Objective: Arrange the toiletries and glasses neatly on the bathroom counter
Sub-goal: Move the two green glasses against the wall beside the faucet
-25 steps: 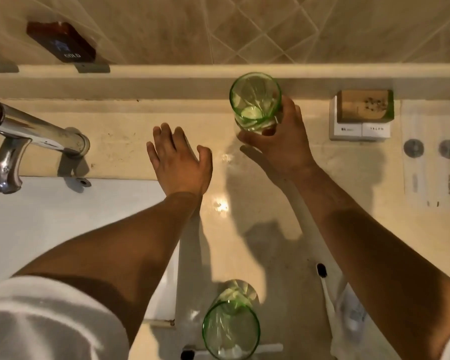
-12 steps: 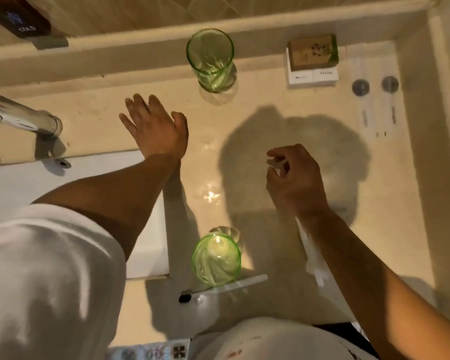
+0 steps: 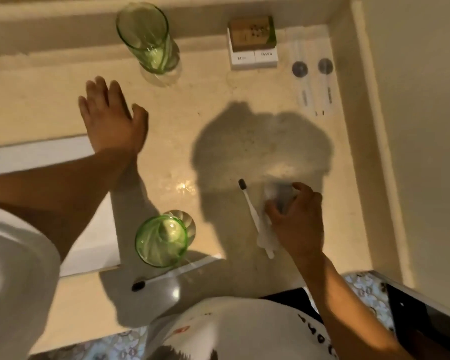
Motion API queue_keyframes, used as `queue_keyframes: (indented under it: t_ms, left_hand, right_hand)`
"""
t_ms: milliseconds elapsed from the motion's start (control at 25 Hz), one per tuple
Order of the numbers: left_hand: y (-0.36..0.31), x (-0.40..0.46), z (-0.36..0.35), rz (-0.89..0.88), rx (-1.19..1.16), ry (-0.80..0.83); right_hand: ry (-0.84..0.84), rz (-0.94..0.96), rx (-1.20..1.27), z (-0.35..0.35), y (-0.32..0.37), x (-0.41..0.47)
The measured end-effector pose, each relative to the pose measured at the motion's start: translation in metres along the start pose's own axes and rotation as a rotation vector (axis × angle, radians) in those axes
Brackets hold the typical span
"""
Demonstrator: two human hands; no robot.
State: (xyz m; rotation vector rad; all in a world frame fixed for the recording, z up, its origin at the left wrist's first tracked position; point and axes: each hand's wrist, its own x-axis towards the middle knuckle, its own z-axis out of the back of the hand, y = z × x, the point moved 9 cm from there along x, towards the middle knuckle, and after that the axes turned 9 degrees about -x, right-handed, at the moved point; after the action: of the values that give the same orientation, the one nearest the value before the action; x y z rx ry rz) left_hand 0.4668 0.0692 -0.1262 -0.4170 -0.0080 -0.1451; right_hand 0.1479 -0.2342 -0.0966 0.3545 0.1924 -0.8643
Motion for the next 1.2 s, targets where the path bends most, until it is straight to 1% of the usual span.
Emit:
queue_keyframes:
  t_ms: [120,280,360,440,560,720,800,920,1120,1200]
  left_hand:
    - [-0.002,-0.003,0.003,0.021,0.009,-0.025]
    - [-0.008,-0.003,0.007,0.046,-0.025,-0.005]
    - [-0.005,-0.002,0.009,0.053,-0.034,-0.009]
    - [-0.003,0.000,0.009,0.052,-0.035,-0.016]
    - [-0.002,0.001,0.004,0.049,-0.027,-0.003]
    - [0.004,0.004,0.002,0.047,-0.027,-0.003]
    - [0.005,0.003,-0.002,0.045,-0.025,-0.003]
    - [0.009,0.006,-0.004,0.050,-0.039,-0.011]
    - [0.010,0.007,-0.005,0.051,-0.060,-0.036]
    - [0.011,0.006,-0.005,0.049,-0.060,-0.037]
  right_hand:
    - [0.047,-0.015,0.143,-0.008,0.001,0.005]
    - [0.099,-0.055,0.225,-0.014,0.000,0.014]
    - [0.151,-0.014,0.241,-0.017,0.011,0.020]
    - [0.151,0.031,0.274,-0.011,0.029,0.034]
    - [0.135,0.096,0.407,0.005,0.075,0.062]
    - [0.174,0.241,0.524,0.007,0.169,0.106]
    - [0.135,0.296,0.518,0.006,0.209,0.132]
    - [0.075,0.355,0.369,-0.002,0.249,0.163]
    - [0.036,0.358,0.319,-0.022,0.256,0.182]
    - [-0.037,0.372,0.278,-0.023,0.254,0.179]
